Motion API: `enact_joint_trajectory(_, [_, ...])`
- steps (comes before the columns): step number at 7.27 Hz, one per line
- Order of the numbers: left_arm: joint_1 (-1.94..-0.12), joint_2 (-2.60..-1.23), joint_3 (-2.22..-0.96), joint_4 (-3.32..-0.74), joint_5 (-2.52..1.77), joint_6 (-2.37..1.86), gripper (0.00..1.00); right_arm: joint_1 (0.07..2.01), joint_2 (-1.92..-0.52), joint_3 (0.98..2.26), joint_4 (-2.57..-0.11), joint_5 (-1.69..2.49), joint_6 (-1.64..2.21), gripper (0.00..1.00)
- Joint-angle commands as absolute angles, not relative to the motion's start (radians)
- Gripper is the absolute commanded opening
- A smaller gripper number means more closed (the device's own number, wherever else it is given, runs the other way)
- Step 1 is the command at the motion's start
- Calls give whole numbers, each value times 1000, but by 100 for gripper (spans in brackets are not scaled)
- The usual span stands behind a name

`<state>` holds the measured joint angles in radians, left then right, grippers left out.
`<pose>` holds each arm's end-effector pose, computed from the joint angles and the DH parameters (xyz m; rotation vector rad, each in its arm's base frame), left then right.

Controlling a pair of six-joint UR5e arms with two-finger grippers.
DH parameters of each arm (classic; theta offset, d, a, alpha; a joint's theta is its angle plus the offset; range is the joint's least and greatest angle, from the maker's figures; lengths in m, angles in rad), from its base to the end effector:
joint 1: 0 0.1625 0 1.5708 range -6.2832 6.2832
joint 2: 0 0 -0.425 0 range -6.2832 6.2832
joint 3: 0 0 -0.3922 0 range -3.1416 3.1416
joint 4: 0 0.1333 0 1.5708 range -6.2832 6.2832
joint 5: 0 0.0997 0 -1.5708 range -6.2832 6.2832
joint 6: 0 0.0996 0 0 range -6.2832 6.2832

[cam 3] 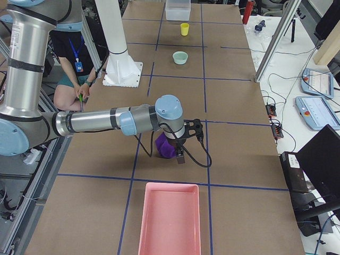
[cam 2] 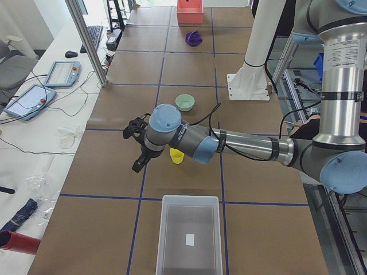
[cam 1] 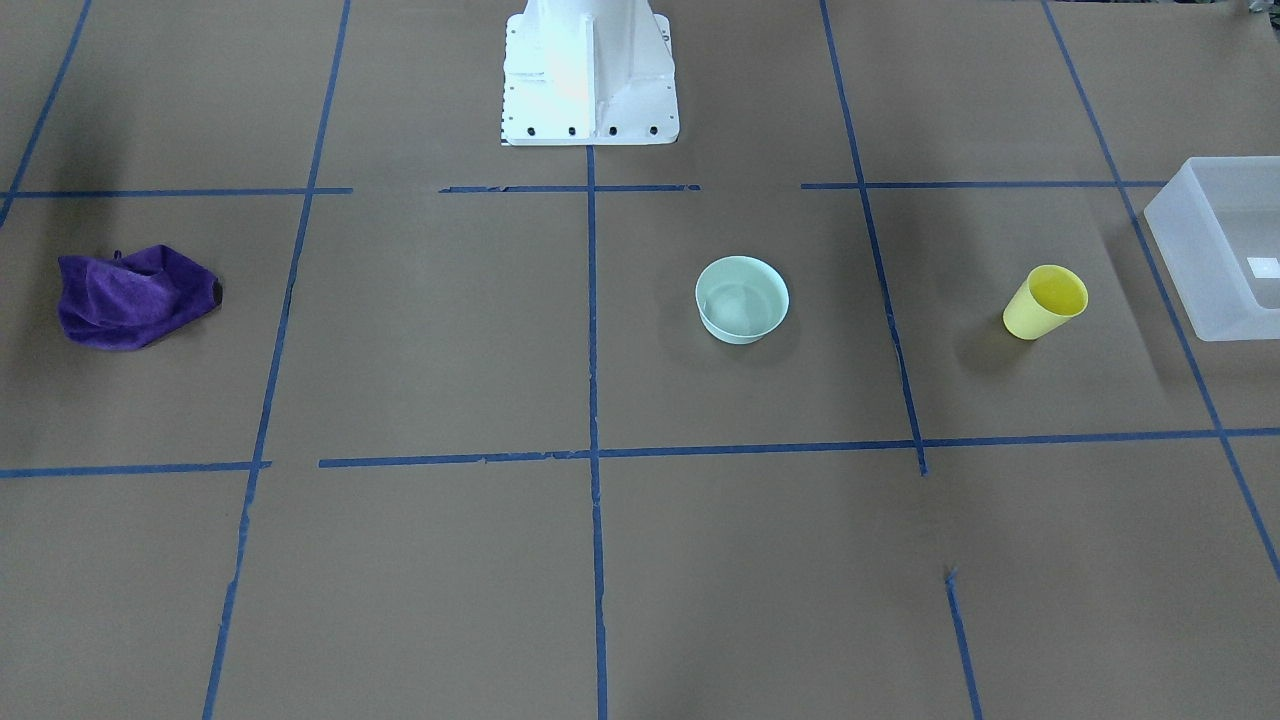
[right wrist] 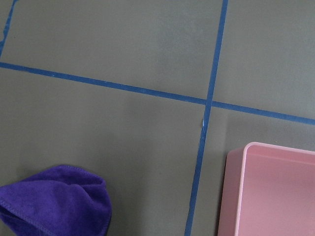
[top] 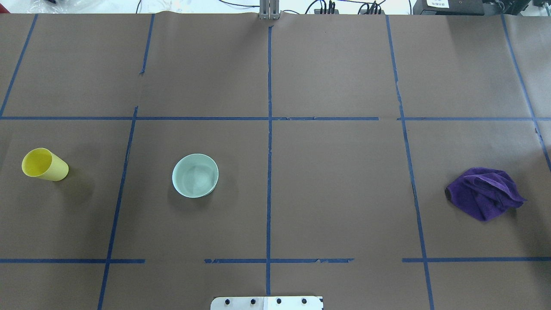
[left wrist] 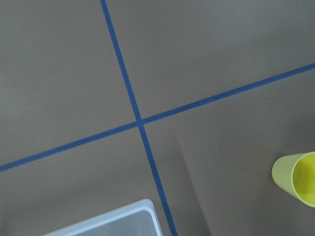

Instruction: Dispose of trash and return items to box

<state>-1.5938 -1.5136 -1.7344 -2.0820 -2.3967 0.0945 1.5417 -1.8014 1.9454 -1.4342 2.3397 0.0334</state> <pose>-0.0712 -0.4846 0.5425 0.6287 0.7647 0.3204 0.0522 -0.4083 0.5611 0.2426 -0.7717 -0.1038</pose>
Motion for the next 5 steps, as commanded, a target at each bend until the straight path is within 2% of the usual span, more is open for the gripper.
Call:
enact_joint_trajectory(1, [-1573, -1496, -1657, -2413, -2390, -195, 100, 1543, -1810, 1936, -1356, 2342, 35, 100])
enact_joint_trajectory(2, [-1498, -1435, -1658, -2575, -2370, -230, 100, 1542, -1806, 1934, -1351, 2339, 35, 100])
enact_joint_trajectory(3, [-1409, -1419, -1666, -2594, -2355, -361, 100, 1542, -1804, 1930, -1350, 2336, 58, 100])
enact_joint_trajectory(5, [-1182, -1356, -1730, -2626, -2056, -713, 100, 1542, -1804, 1930, -1350, 2338, 69, 100])
